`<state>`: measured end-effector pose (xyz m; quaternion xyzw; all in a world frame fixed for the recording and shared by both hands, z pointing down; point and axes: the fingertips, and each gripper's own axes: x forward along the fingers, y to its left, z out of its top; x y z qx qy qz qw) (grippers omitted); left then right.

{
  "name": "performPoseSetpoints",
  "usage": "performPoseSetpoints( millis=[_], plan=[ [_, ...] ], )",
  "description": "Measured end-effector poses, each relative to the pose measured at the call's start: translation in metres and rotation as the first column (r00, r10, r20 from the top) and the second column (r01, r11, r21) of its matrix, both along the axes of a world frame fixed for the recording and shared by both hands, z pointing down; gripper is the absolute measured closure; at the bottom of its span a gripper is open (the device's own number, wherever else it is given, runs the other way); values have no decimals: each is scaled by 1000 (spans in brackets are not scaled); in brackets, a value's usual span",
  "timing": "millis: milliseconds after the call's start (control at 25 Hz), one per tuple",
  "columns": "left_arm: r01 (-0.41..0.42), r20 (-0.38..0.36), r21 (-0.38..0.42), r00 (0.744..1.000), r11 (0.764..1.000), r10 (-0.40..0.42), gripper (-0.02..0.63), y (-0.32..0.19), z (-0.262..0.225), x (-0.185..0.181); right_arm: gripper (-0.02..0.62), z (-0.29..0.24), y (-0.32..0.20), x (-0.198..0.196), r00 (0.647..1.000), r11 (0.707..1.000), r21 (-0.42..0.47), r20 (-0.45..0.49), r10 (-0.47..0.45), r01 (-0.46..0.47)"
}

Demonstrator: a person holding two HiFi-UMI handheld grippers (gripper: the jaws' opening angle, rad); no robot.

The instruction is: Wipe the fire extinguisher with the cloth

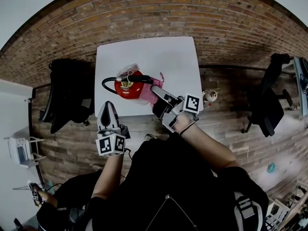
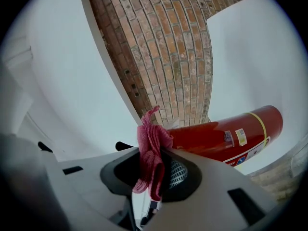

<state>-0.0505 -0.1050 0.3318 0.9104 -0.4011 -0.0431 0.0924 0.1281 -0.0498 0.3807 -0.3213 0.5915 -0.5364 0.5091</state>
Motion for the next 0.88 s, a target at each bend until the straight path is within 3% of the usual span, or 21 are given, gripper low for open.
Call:
performPoseSetpoints(
  millis=[240,440,680,880],
  plan=[
    [-12,20,-1,1000,1000,12,575,2,4,-3,492,20,9,9,998,998,-14,-38,53,-53],
    [-23,36,-9,999,1000,23,575,4,11,-6,492,76,19,11,988,989,-104,-119,97,-109],
    [-60,77,-29,995,998,62,575,11,23,-9,492,174,39,2,982,943,-294,-146,118,-157],
    [-79,117,-52,989,996,84,575,18,40,-18,492,240,45,-12,979,910,-373,-150,136,-184]
  ],
)
